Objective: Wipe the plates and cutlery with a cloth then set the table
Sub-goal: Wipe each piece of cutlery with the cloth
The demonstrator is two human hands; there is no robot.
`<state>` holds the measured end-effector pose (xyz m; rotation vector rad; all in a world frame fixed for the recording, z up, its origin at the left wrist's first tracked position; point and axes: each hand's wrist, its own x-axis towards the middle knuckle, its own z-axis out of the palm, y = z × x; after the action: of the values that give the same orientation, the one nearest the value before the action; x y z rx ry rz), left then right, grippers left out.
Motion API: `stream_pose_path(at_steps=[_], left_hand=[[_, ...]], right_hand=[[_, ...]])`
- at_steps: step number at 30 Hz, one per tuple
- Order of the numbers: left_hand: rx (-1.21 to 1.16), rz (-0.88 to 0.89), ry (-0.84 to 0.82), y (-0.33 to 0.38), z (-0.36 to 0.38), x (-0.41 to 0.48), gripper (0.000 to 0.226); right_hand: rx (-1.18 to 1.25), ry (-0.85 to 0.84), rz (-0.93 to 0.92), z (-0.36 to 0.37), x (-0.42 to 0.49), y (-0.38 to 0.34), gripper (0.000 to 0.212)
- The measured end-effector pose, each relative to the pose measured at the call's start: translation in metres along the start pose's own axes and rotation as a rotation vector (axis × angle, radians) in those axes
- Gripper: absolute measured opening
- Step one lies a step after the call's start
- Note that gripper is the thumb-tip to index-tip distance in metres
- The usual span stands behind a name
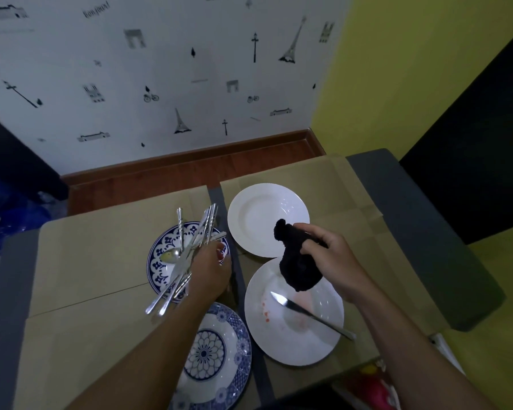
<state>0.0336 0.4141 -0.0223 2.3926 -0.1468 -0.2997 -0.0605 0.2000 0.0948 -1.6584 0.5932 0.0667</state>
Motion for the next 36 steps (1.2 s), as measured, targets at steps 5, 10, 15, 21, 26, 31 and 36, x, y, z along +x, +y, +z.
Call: stream_pose_path(at_steps=[5,10,15,21,26,31,36], left_hand=[[-0.023,-0.001,-0.194,0.019,0.030,-0.027,0.009],[-0.032,-0.117,-0.410,0.044,0.065,-0.055,0.022],[-0.160,-0.347,-0.560,0.066,0.111,-0.083,0.030],[-0.289,-0.603,-0.524,0.078,0.151,-0.108,0.036],[-0.504,-0.714,-0.417,0.078,0.159,-0.116,0.027],[-0.518,-0.632,-0.389,0.080,0.151,-0.121,0.026],[-0.520,-0.444,-0.315,0.086,0.130,-0.118,0.035]], right_hand=[[-0.070,-0.017,-0.067,-0.019,-0.001,0.011,0.043],[-0.126,0.026,-0.102,-0.038,0.006,0.025,0.038],[-0.158,0.020,-0.105,-0.052,0.017,0.045,0.038],[-0.219,-0.061,-0.080,-0.064,0.028,0.061,0.037],[-0.230,-0.134,-0.074,-0.070,0.035,0.068,0.039],[-0.261,-0.207,-0.055,-0.069,0.036,0.074,0.038],[-0.275,-0.161,-0.066,-0.061,0.032,0.074,0.038]])
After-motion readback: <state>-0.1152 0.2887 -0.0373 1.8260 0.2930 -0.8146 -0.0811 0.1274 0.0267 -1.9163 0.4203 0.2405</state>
